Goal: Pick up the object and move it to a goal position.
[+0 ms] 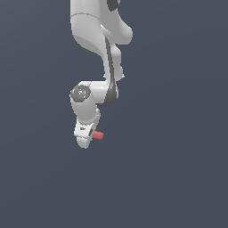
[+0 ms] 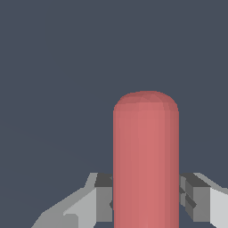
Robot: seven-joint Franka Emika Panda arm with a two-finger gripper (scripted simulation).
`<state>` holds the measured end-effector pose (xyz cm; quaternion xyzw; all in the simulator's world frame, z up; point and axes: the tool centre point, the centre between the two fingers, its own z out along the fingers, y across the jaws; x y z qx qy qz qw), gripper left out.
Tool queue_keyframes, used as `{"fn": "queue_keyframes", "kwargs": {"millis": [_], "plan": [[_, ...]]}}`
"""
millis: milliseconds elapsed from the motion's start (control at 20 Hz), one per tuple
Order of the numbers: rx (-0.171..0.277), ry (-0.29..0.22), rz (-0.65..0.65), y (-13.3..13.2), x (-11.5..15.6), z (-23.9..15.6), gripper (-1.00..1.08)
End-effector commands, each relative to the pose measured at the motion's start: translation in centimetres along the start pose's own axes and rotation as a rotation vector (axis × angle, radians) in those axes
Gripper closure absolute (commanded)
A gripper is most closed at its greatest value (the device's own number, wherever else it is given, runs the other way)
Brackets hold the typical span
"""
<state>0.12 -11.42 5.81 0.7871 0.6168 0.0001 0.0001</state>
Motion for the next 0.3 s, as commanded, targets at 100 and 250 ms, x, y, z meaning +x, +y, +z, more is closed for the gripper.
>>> {"fn": "queue_keyframes", "kwargs": {"millis": [100,250], "plan": [[0.0,0.001,-0.002,0.87,-1.4,-0.31,1.08],[0.0,0.0,-0.002,1.03,-1.64,-0.36,1.08]]}}
